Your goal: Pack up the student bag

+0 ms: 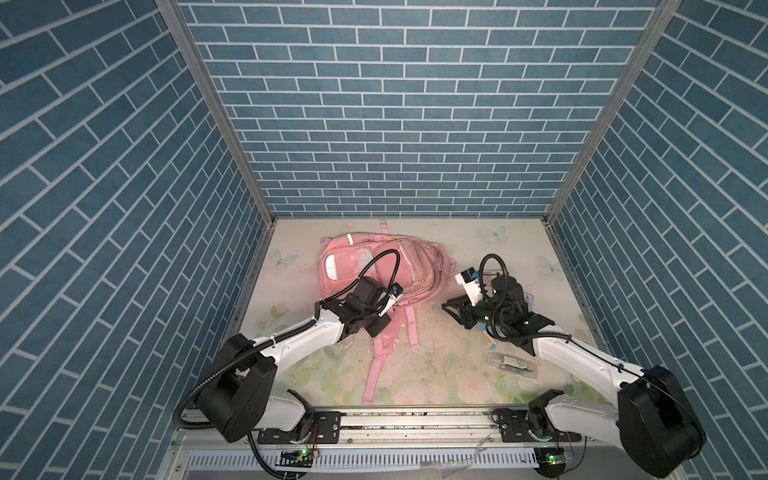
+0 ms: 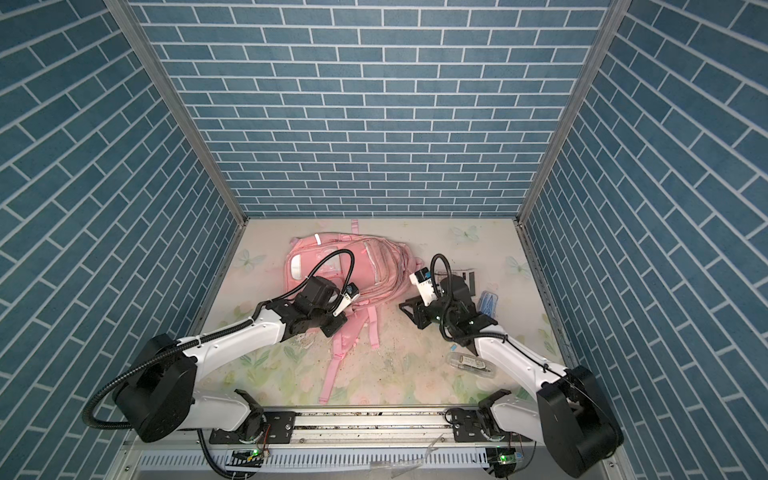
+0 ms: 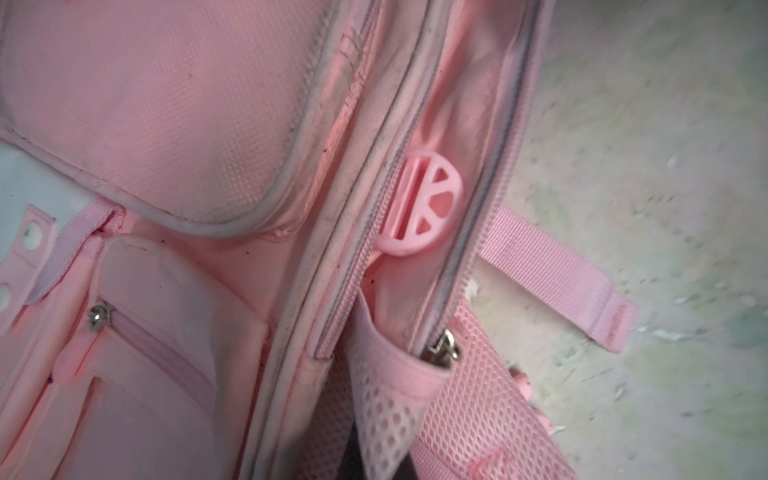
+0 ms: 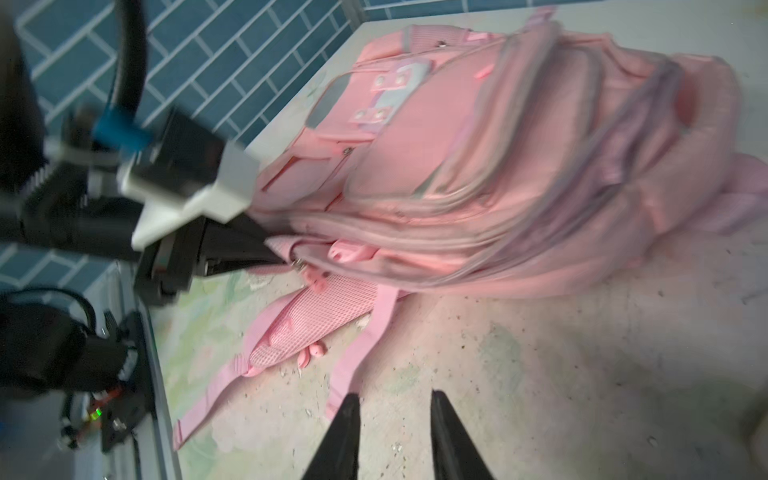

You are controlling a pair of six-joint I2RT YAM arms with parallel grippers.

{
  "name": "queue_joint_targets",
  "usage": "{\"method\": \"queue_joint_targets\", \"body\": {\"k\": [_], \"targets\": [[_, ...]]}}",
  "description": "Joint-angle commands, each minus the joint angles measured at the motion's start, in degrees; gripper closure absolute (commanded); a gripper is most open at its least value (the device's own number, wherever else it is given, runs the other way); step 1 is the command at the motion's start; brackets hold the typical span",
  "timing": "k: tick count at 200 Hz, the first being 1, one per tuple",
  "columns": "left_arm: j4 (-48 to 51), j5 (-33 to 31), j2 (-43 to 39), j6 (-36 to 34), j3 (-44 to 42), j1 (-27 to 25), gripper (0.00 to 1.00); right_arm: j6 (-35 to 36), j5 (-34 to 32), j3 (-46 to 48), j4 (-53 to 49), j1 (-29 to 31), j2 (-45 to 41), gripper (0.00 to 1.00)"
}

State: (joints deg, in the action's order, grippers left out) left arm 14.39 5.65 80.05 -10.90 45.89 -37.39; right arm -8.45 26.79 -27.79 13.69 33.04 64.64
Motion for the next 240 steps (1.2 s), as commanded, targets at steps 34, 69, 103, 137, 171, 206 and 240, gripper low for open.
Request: {"method": "queue_joint_targets", "body": {"k": [34,69,103,137,171,206,240], "targets": [[-3.62,7.61,0.46,18.17,5.79,-3.65,1.00,16.97,-16.43,10.83,23.96,9.58,-2.26,0.68],[-3.23,6.30,0.46,19.06,7.32,-6.28,1.00,21.57,-18.30,11.64,34.55,14.05,5.92,0.66],[-2.74,4.81,0.22,18.97,7.81,-7.92,1.00,24.44,-21.66,10.16,40.91,17.97,14.01,0.66],[-3.49,4.17,-0.31,18.66,7.51,-8.55,1.00,25.05,-25.99,9.19,42.85,20.35,17.34,0.66],[-4.24,4.18,-0.25,18.92,7.10,-9.12,1.00,25.75,-26.39,8.23,42.21,21.08,18.12,0.66],[-4.80,3.74,-0.23,19.41,6.64,-9.83,1.00,25.34,-28.40,6.07,41.25,21.19,20.51,0.66],[-5.77,3.93,-1.02,19.88,5.76,-10.25,1.00,24.76,-30.28,4.37,38.47,21.63,21.13,0.68]]}}
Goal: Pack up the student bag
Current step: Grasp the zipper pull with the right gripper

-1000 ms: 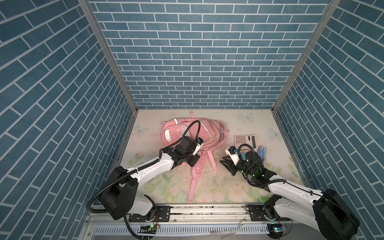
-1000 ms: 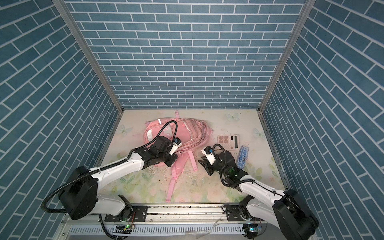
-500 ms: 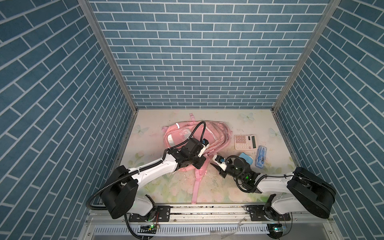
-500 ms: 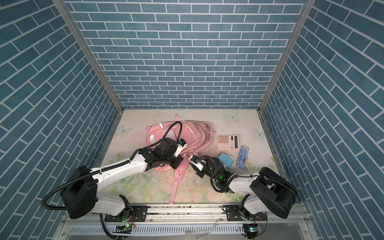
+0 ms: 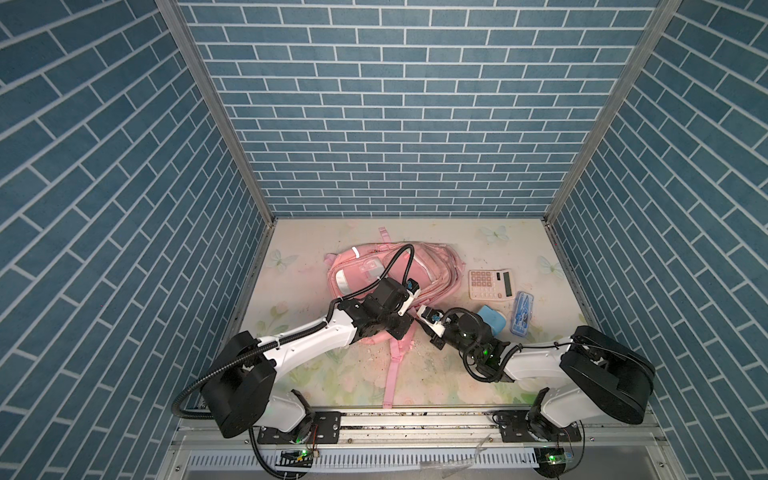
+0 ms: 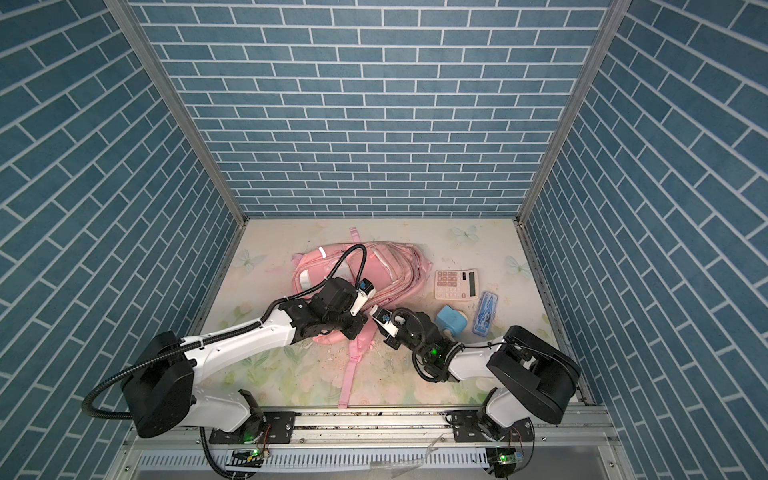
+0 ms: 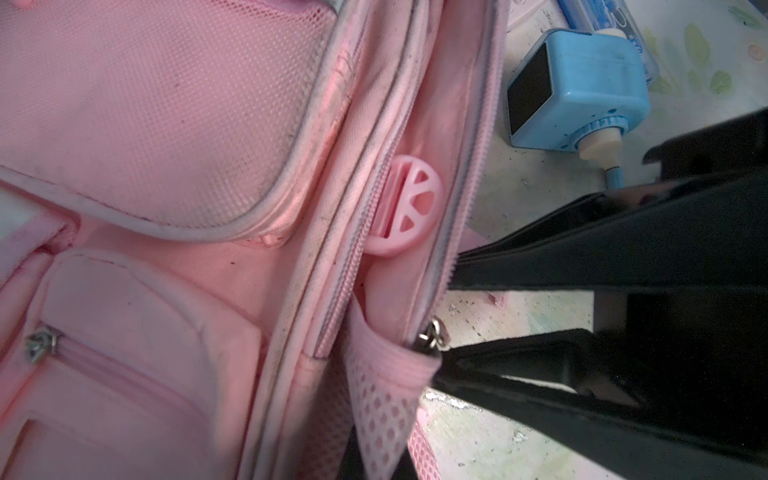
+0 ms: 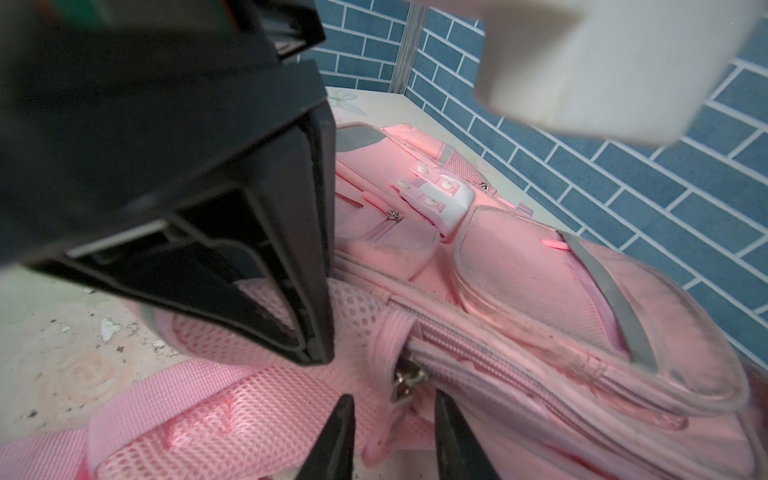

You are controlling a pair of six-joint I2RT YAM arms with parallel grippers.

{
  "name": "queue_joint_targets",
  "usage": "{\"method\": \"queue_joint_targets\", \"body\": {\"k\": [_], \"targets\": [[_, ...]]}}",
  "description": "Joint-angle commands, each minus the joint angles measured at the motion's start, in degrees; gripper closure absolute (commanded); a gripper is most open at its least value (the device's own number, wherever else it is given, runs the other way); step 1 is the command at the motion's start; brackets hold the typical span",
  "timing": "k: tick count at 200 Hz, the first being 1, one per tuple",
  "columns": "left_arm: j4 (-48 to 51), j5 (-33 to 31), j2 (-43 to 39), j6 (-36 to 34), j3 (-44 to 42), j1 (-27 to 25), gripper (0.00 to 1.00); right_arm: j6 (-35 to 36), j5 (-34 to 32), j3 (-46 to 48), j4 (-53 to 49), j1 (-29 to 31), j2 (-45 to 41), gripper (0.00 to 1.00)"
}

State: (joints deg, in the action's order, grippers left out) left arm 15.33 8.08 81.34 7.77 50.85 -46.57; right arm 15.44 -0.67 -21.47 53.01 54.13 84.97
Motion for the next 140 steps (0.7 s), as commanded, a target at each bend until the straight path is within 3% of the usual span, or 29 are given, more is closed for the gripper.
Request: {"method": "queue_joint_targets", "body": {"k": [1,78,140], "targets": [[-6.67,1.41,-2.36,1.20,0.81,-1.03,1.00,0.80,-2.97,-1.93,-0.88,0.49,0.85,0.68],[-4.42,-0.37,-4.04,-0.19,-0.31,-1.07,1.00,-1.99,-6.70,-1.22,-2.88,0.46,0.56,0.86],[-2.49,-2.03,-5.84,-1.52,-1.61,-1.09,1.00,-3.13,-3.74,-0.38,-4.37,-0.12,-2.50,0.94]]}}
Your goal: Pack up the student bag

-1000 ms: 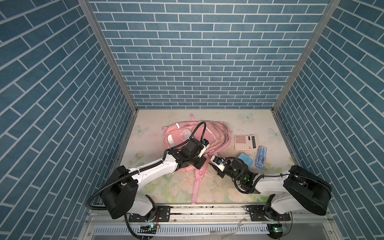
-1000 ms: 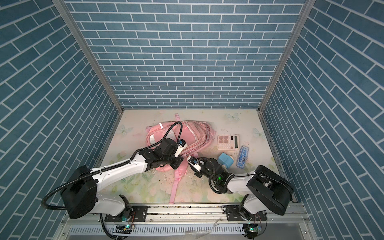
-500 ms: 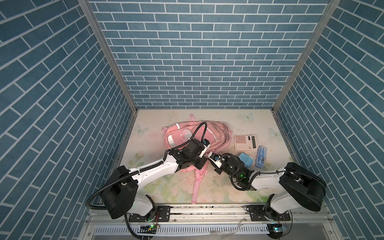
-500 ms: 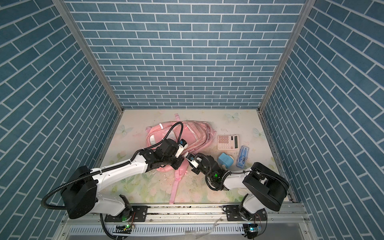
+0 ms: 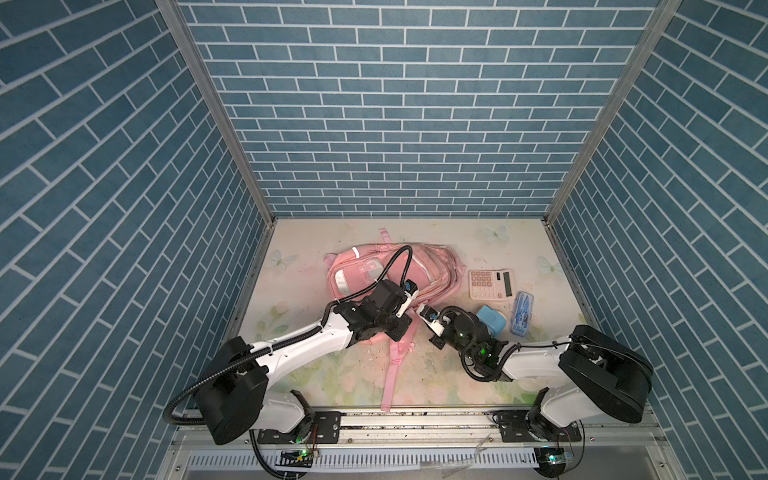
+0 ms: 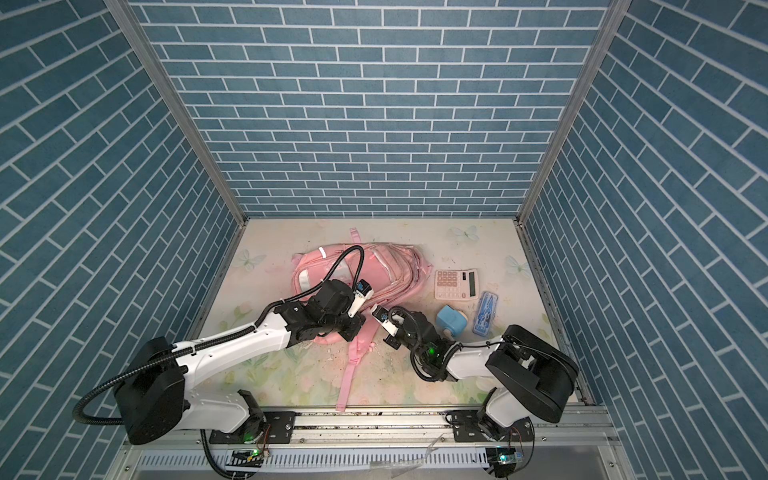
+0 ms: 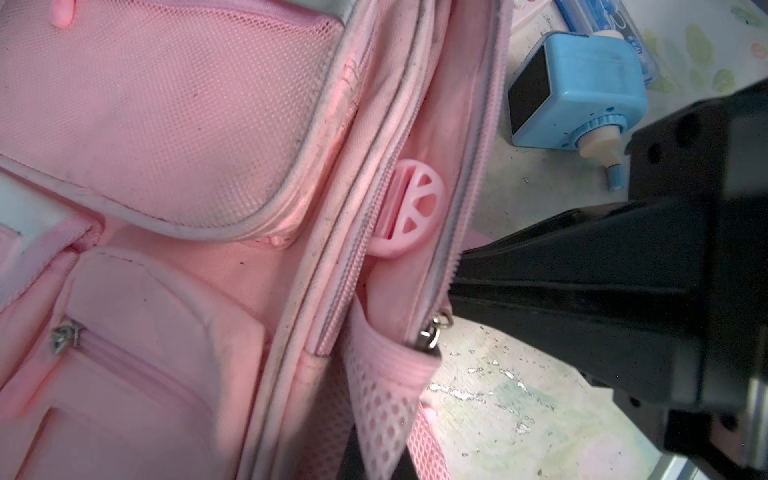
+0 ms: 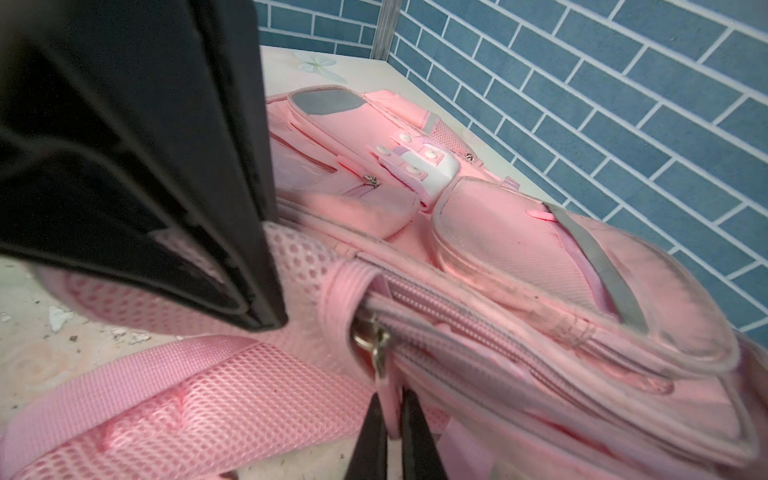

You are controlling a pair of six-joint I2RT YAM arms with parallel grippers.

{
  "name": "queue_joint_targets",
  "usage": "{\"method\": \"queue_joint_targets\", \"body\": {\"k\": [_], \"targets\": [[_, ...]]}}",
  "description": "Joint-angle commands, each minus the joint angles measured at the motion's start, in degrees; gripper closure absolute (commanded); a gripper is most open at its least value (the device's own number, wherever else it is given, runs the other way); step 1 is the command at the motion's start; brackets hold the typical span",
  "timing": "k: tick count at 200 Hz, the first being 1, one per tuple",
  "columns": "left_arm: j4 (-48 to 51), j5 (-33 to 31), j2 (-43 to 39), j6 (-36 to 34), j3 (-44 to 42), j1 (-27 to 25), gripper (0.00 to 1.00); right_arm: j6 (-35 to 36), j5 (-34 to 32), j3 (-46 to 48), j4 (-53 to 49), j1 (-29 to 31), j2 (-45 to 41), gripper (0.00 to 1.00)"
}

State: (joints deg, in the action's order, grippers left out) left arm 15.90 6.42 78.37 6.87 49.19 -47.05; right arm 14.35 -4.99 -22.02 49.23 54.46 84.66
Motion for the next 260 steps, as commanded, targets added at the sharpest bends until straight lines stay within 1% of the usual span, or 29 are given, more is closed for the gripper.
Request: {"method": "queue_joint_targets", "body": {"k": [1,18,50,73,127,146,152,170,194,214,229,247,260], "targets": [[-3.06,-0.40,-2.87,-0.63,0.04,-0.56,1.00,-2.04,0.72,0.19,-0.61,-0.51,-2.25,0.94],[-3.13,-0.33,-3.03,-0.71,0.09,-0.50,1.00,-1.72,2.70,0.02,-1.12,-0.75,-2.68,0.94],[-3.80,2.03,-2.46,-0.86,0.44,-0.56,1.00,0.86,6.84,-0.63,-0.36,-0.74,-1.62,0.87],[-3.79,3.24,-1.65,-0.77,1.15,-0.60,1.00,1.69,5.48,-2.07,0.42,-0.75,-0.43,0.87],[-3.81,2.91,-1.72,-0.70,1.17,-0.54,1.00,2.52,4.47,-2.77,1.89,-0.74,0.15,0.90],[-3.04,2.16,-1.81,-1.05,1.07,-0.48,1.00,2.12,3.25,-2.70,1.18,-0.75,0.00,0.98],[-2.61,1.57,-1.95,-1.34,1.05,-0.50,1.00,1.64,2.33,-2.65,0.68,-0.68,-0.17,1.00],[-0.65,-0.81,-2.80,-1.86,0.67,-0.34,1.00,-0.38,-0.01,-1.80,-0.61,-1.18,-1.56,1.00],[2.05,-2.69,-4.64,-1.62,-0.78,1.63,1.00,-6.34,-0.80,-0.82,-4.87,-3.84,-4.61,1.00],[3.23,-2.98,-6.42,-2.03,-2.52,3.51,1.00,-12.11,0.58,-1.12,-10.34,-7.61,-6.05,1.00],[3.69,-3.98,-7.79,-2.64,-3.84,3.98,1.00,-15.33,1.22,-1.89,-13.75,-10.23,-6.26,1.00],[4.00,-6.55,-9.41,-3.39,-5.37,4.64,1.00,-16.97,2.32,-3.22,-16.91,-13.09,-6.52,1.00],[3.54,-6.45,-10.83,-4.33,-6.76,5.65,1.00,-17.21,3.83,-3.84,-17.73,-14.99,-6.78,1.00]]}}
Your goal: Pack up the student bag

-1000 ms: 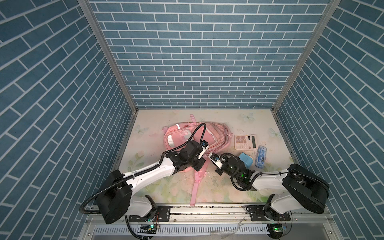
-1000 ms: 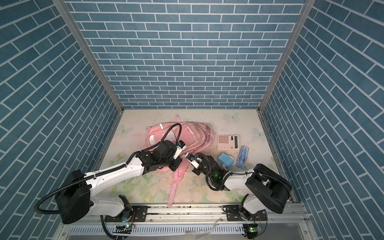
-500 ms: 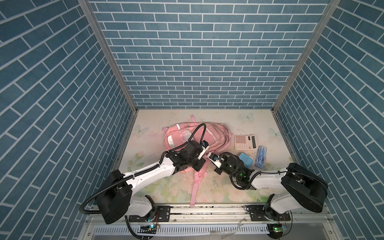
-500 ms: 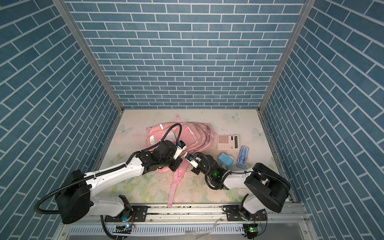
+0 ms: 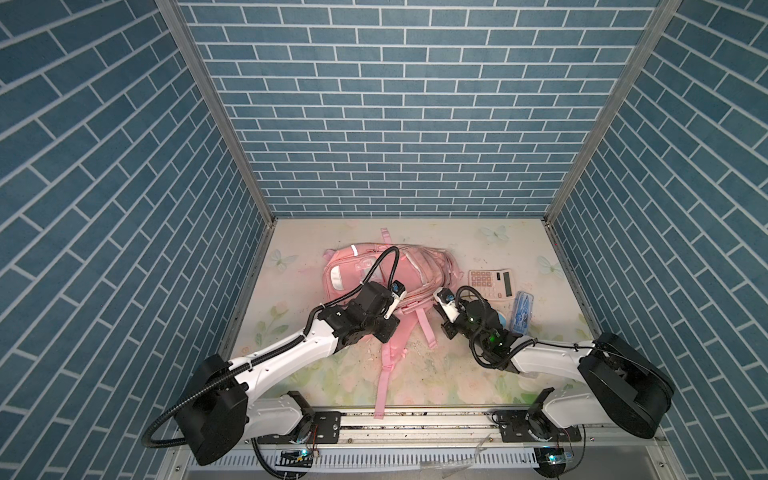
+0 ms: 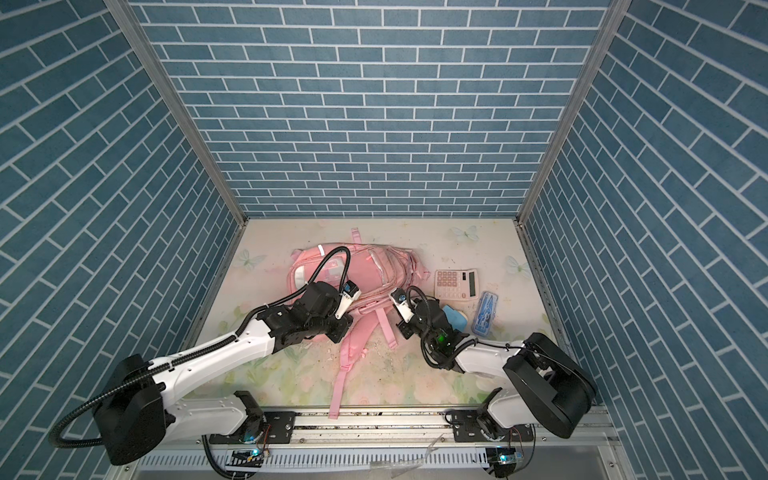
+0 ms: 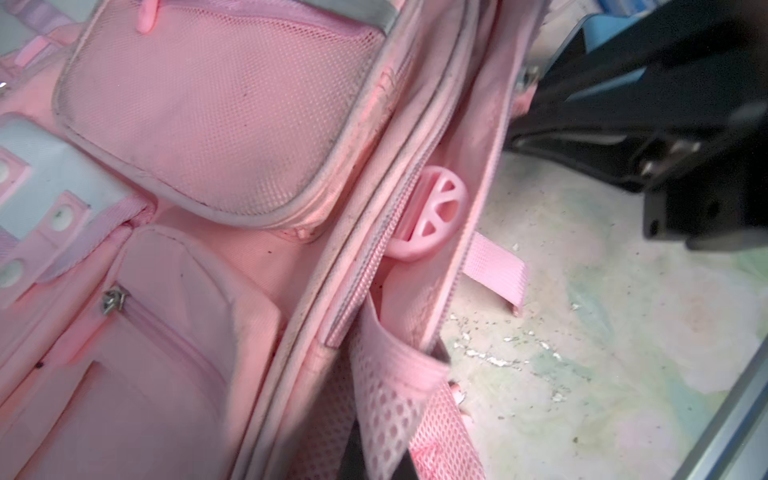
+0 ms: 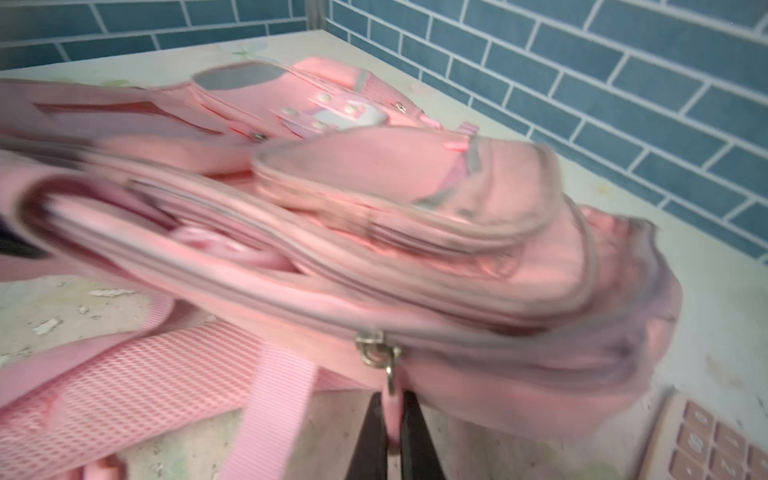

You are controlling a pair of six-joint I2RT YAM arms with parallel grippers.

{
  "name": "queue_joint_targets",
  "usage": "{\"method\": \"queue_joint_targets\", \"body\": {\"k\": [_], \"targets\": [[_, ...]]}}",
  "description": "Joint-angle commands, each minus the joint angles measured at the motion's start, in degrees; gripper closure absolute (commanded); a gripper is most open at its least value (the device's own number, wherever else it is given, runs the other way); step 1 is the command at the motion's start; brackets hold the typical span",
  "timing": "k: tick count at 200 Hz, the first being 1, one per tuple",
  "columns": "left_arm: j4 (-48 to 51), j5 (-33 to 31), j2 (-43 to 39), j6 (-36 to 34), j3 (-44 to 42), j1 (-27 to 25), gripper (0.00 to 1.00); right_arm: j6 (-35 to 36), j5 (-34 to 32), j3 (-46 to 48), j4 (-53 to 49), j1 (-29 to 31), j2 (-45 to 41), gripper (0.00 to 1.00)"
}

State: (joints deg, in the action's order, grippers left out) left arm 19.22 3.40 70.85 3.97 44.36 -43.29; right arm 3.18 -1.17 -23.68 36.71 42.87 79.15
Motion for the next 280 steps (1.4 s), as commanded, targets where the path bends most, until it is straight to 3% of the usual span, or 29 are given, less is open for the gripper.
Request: {"method": "queue_joint_targets", "body": {"k": [1,40,62,99,147,156,163,173,199,228,253,280], "targets": [[0.16,-3.42,-3.46,-1.51,-2.00,1.98,1.00,-6.06,0.02,-2.21,-5.22,-3.54,-1.32,1.00],[-3.26,-1.73,-5.89,-5.23,-5.23,4.50,1.00,-4.27,2.38,-4.29,-7.78,-6.58,-1.37,1.00],[-3.74,-0.64,-4.11,-8.19,-4.36,8.19,1.00,-3.17,7.27,-4.65,-10.78,-6.31,-3.54,1.00],[-1.54,-0.95,1.72,-14.73,0.50,14.87,1.00,-5.90,7.32,-2.64,-11.05,-2.10,-7.26,1.00],[-1.29,1.23,3.35,-17.41,2.09,21.10,1.00,-5.66,5.87,-8.52,-12.90,4.38,-1.94,1.00],[-1.08,2.20,3.05,-15.86,2.18,22.12,0.78,-5.56,6.27,-9.18,-12.89,4.74,-1.12,1.00],[-0.37,2.44,2.77,-13.39,2.46,22.39,0.65,-5.57,6.28,-9.67,-12.93,4.91,-0.56,1.00],[0.81,3.01,2.19,-8.24,2.79,22.53,0.58,-5.38,6.61,-10.06,-13.13,5.24,0.09,1.00],[1.96,12.41,0.22,11.33,2.41,22.65,0.51,-5.07,6.86,-9.79,-12.61,5.59,0.30,1.00],[-3.85,12.62,-5.75,39.24,-4.96,22.23,0.46,-5.11,6.84,-9.44,-12.28,5.61,0.45,1.00],[-12.26,5.96,-15.27,58.76,-13.74,18.94,0.38,-4.86,6.96,-9.59,-12.36,5.73,0.81,1.00],[-13.38,-3.70,-23.33,72.24,-18.58,13.05,0.37,-4.57,7.21,-9.71,-12.36,5.97,1.07,1.00]]}}
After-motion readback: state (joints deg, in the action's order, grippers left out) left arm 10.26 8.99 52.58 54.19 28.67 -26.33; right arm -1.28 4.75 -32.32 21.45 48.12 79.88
